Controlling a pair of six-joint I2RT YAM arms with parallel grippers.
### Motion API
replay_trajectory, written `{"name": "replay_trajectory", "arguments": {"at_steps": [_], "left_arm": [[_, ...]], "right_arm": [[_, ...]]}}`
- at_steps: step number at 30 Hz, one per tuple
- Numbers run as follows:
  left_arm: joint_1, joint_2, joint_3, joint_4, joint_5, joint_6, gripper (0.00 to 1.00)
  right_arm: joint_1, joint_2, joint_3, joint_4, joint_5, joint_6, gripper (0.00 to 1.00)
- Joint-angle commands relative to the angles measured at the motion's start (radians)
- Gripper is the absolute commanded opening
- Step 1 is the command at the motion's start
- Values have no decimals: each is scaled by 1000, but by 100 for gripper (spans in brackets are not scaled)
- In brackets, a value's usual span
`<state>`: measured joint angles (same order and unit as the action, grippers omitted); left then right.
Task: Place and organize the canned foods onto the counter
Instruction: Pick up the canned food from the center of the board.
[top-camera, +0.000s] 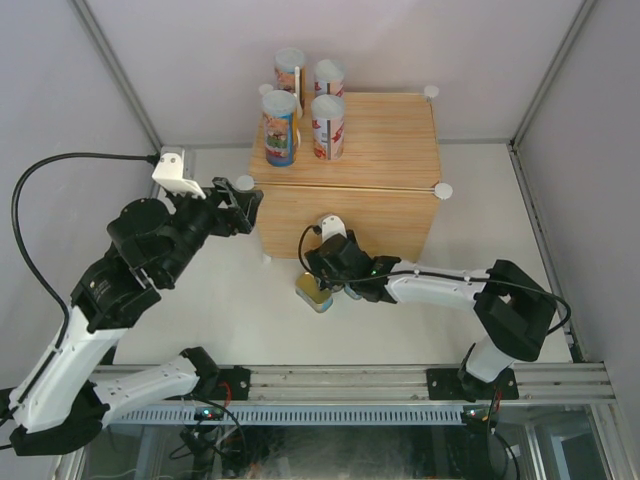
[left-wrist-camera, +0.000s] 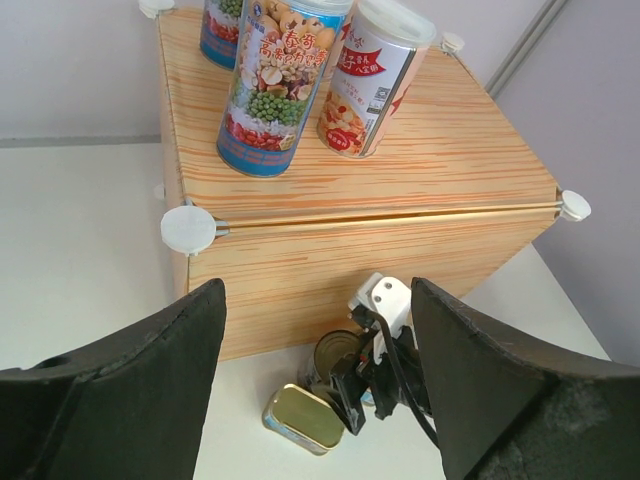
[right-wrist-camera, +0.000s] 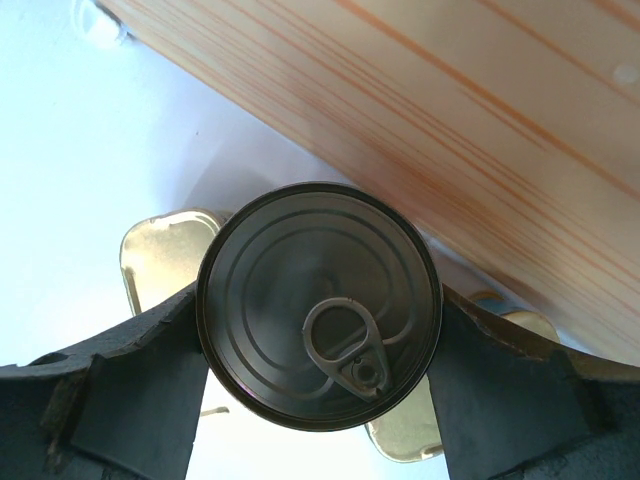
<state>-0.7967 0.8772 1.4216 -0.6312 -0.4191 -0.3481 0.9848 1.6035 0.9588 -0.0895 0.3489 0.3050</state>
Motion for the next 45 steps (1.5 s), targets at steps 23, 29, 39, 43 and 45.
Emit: {"name": "replay_trajectory", "arguments": {"at_steps": [23, 29, 39, 43, 45], "left_arm": [[8, 46, -30, 120, -10, -28, 79], [7, 45, -51, 137, -13, -54, 77], [6, 52, -50, 151, -31, -41, 77], [7, 54, -56, 163, -33, -35, 77], [7, 56, -59, 167, -32, -34, 77]], "right_arm": [[37, -376, 67, -120, 30, -75, 0], [58, -476, 95, -189, 27, -83, 0], [100, -584, 247, -285, 42, -112, 0], [101, -576, 359, -324, 45, -141, 0], [100, -568, 409, -338, 46, -157, 0]]}}
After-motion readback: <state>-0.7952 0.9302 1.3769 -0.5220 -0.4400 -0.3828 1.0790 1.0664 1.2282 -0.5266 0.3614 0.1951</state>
